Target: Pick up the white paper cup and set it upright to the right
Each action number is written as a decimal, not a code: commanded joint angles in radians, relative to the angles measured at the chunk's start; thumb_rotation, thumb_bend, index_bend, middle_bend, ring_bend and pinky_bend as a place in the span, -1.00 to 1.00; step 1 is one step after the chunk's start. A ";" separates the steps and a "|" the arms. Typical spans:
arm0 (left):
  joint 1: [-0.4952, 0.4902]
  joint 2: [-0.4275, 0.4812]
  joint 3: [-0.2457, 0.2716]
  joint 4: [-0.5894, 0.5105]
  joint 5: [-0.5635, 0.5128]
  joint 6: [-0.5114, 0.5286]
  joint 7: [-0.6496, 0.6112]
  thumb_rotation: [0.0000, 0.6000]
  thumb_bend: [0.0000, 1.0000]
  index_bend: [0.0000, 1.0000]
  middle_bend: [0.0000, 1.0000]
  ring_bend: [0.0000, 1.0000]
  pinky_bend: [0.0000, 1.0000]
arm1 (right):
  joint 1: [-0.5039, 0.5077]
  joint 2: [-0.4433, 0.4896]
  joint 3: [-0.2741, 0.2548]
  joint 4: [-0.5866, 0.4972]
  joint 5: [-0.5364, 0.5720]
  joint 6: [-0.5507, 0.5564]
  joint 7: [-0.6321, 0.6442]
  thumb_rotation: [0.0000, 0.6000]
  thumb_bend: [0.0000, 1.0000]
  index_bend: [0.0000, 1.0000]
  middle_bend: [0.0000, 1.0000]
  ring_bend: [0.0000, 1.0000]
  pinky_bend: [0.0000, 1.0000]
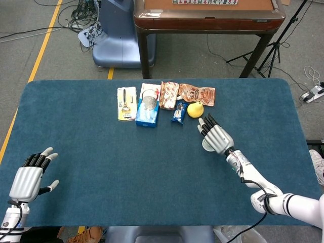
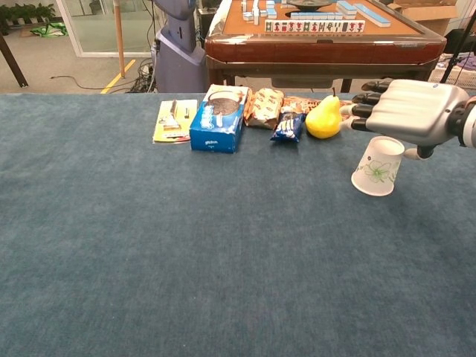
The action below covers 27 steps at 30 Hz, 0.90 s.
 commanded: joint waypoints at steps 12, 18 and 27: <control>-0.011 -0.008 -0.011 0.006 -0.006 -0.006 0.004 1.00 -0.71 -0.56 -0.75 -0.68 -0.72 | -0.195 0.162 0.071 -0.228 0.006 0.244 0.480 1.00 -0.47 -0.70 -0.58 -0.75 -1.00; -0.019 -0.015 -0.017 0.011 -0.005 -0.009 0.004 1.00 -0.71 -0.56 -0.75 -0.68 -0.72 | -0.263 0.170 0.073 -0.220 -0.027 0.291 0.685 1.00 -0.44 -0.50 -0.43 -0.55 -0.84; -0.017 -0.009 -0.020 0.001 -0.012 -0.003 0.011 1.00 -0.71 -0.56 -0.75 -0.68 -0.72 | -0.382 0.196 0.040 -0.235 -0.077 0.379 0.884 1.00 -0.44 -0.38 -0.33 -0.44 -0.61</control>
